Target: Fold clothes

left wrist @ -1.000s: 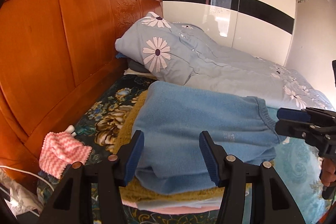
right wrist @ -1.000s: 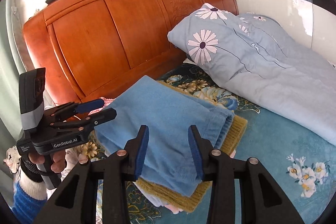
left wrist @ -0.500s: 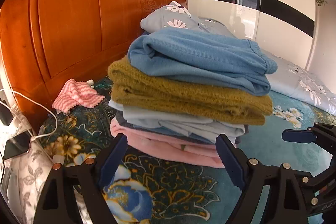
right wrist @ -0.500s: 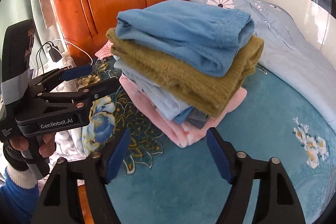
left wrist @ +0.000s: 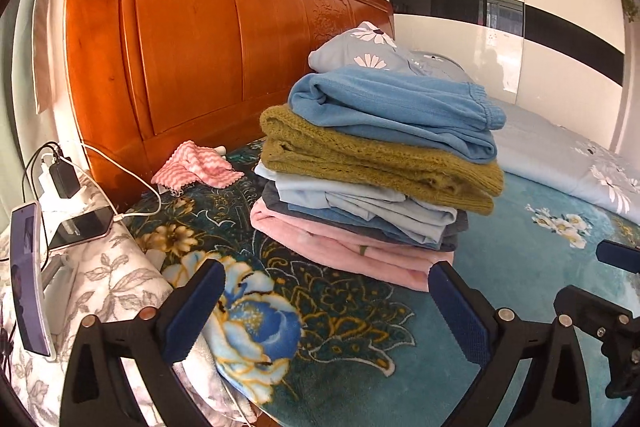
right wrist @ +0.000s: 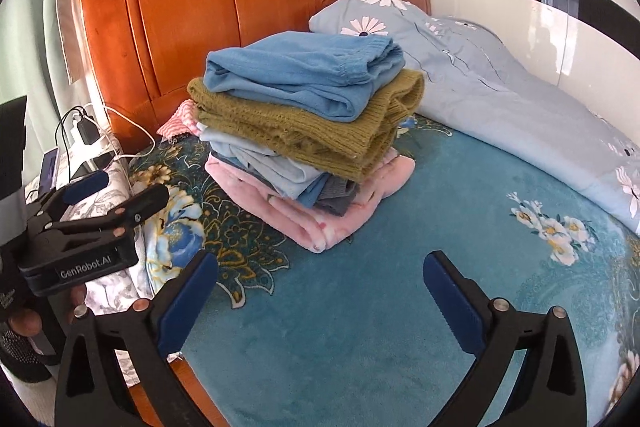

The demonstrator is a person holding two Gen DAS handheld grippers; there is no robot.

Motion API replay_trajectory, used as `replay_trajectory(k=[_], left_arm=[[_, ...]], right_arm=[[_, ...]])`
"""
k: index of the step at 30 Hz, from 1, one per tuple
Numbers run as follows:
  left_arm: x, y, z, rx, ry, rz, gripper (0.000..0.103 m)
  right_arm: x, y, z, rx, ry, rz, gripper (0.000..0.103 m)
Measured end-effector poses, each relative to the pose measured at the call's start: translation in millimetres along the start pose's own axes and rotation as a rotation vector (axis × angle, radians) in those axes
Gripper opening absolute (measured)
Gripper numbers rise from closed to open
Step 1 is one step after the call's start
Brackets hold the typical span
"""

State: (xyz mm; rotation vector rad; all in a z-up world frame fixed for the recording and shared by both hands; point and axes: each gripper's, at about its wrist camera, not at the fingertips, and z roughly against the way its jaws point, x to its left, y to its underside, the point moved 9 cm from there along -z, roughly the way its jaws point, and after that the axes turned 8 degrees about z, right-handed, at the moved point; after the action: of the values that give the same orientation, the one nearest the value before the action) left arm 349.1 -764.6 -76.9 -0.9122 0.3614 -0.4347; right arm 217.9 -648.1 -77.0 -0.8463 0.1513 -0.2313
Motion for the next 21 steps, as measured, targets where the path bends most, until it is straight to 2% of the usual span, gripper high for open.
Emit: replay_trajectory(k=[6, 10, 14, 16, 19, 21], left_arm=[[-16.6, 13.3, 9.1, 0.02, -0.004, -0.039, 0.103], [-20.8, 15.9, 9.0, 0.026, -0.033, -0.04, 0.103], [-20.6, 17.4, 10.5, 0.034, -0.055, -0.005, 0.103], [-23.5, 17.9, 14.2, 0.034, -0.036, 0.003, 0.103], [-29.6, 19.1, 19.1, 0.039, -0.019, -0.01, 0.103], [-32.8, 19.3, 22.2, 0.035, -0.014, -0.017, 0.103]], right_arm=[[-9.5, 16.5, 3.0, 0.03, -0.015, -0.065, 0.103], [-23.3, 19.9, 9.8, -0.002, 0.004, -0.117, 0.103], [-28.6, 15.0, 19.0, -0.058, 0.053, -0.084, 0.103], [-30.9, 12.0, 24.0, -0.085, 0.109, -0.056, 0.103], [-29.3, 7.8, 32.4, -0.13, 0.141, -0.028, 0.103], [-25.9, 10.0, 35.6, -0.128, 0.138, -0.023, 0.103]])
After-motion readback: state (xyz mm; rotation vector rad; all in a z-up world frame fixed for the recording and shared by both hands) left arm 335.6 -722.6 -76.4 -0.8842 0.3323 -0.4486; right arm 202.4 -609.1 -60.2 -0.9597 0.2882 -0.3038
